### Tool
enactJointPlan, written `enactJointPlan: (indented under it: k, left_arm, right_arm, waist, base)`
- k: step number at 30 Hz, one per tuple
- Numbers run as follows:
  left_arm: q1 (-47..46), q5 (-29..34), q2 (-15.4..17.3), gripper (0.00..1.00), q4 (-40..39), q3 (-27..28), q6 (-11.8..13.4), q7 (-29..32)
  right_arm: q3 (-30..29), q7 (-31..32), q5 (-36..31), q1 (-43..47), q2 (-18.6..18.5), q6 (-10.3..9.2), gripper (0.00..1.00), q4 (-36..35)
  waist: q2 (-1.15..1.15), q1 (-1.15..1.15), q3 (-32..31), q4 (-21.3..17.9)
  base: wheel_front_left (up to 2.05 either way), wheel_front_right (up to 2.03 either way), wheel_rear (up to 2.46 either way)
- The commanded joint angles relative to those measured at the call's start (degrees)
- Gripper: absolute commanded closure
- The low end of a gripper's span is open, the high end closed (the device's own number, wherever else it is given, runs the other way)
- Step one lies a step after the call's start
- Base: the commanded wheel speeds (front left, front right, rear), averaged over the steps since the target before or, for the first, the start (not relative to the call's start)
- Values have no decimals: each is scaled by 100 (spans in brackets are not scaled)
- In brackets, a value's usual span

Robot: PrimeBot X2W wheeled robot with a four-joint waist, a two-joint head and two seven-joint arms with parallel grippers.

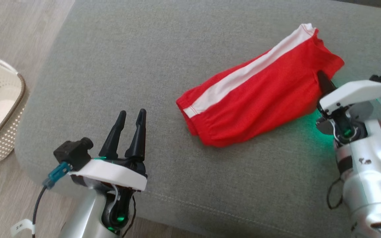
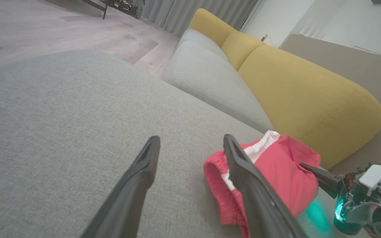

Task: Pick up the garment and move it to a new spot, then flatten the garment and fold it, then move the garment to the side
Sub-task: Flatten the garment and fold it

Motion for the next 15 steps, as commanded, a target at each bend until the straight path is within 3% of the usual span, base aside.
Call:
enactJointPlan:
  k: [1, 15]
  left_arm:
    - [-153, -12, 34, 0, -151, 181, -20, -45]
    - [0, 56, 34, 0, -124, 266, -23, -45]
  right_arm:
    - [133, -73, -56, -35, -15, 39, 100, -215]
    - [-31, -897, -346, 740, -393, 39, 100, -702]
  waist:
    - [0, 0, -29, -24]
    - [0, 0, -338, -465]
  base:
    - [0, 0, 0]
    - [0, 0, 0]
